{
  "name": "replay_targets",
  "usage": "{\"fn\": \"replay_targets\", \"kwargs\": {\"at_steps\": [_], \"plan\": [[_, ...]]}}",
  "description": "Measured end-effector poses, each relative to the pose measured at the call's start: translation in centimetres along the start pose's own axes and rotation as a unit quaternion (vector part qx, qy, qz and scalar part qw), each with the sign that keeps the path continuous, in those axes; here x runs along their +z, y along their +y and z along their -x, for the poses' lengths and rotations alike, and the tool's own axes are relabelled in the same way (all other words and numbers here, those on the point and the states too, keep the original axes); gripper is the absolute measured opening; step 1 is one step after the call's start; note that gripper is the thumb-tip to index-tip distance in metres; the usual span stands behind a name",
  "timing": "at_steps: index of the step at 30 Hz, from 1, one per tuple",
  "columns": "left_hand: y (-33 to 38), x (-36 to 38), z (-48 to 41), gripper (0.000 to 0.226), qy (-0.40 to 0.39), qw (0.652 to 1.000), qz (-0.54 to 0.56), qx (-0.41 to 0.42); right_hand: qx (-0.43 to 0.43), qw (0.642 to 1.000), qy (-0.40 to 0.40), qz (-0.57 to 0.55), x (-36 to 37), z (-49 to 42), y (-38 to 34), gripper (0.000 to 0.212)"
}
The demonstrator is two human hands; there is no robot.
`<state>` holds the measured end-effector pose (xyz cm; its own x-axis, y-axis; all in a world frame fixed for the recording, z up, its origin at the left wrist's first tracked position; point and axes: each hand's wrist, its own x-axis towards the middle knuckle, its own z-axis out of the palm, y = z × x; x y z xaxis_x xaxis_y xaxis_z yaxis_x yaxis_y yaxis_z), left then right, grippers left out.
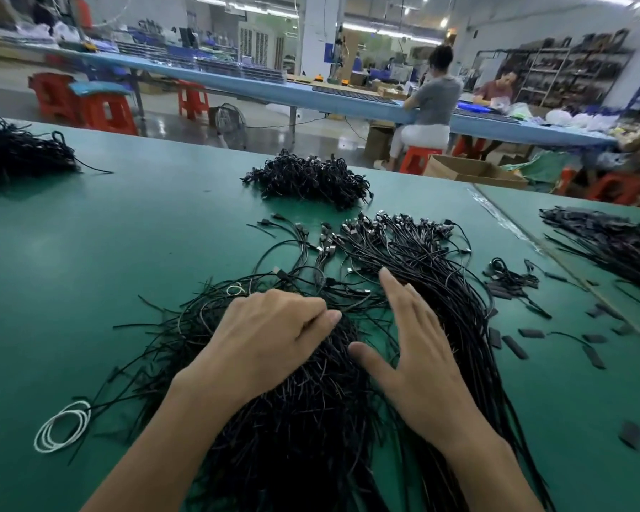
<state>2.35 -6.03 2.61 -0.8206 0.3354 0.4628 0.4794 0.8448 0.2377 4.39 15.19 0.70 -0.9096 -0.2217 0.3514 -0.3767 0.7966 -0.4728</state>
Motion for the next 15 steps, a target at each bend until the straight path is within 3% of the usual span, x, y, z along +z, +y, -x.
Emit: {"fn": "replay_targets", "kwargs": {"at_steps": [3, 7, 11, 13, 15], "plan": [[0.5, 0.3, -0.1, 0.055, -0.018, 0.999, 0.016, 0.026, -0.053, 0.998, -0.027, -0.014, 0.3, -0.4, -0.7, 0.054], [0.1, 0.1, -0.1, 0.057, -0.007, 0.999, 0.036, -0.03, -0.016, 0.99, 0.015, -0.141, 1.1, 0.2, -0.7, 0.031], [-0.7, 0.1, 0.0, 0.064, 0.008, 0.99, 0.026, -0.136, 0.03, 0.956, 0.084, -0.279, 1.2, 0.3, -0.4, 0.025], [-0.7, 0.1, 0.1, 0.069, -0.032, 0.987, 0.036, -0.152, 0.038, 0.935, 0.119, -0.333, 0.8, -0.3, -0.8, 0.025], [-0.4, 0.1, 0.4, 0.071, -0.111, 0.975, 0.122, -0.147, 0.04, 0.909, 0.147, -0.388, 0.2, -1.2, -1.4, 0.025]]}}
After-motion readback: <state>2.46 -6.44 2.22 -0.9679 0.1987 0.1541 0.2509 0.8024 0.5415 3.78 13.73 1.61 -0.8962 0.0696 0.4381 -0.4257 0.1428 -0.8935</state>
